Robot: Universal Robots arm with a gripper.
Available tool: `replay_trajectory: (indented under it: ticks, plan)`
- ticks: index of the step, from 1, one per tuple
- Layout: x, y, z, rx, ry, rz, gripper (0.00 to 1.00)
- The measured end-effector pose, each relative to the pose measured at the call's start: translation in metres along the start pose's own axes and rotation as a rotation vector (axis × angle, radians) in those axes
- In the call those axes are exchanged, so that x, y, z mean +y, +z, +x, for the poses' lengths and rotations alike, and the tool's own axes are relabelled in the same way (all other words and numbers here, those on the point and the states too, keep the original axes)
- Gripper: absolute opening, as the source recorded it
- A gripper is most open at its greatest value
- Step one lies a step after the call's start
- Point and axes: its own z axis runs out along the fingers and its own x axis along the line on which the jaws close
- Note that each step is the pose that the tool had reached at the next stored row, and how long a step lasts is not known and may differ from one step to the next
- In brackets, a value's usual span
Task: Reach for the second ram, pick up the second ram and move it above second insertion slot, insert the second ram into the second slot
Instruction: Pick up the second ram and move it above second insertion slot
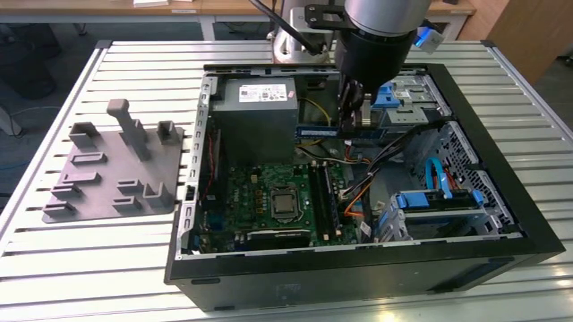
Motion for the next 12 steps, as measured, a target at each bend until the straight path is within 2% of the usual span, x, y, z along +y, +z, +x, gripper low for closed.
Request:
replay_trajectory:
  ticks: [12]
  plan:
    - [0.0007,0.0078,0.0005,0.0001,0.0,0.0,0.14]
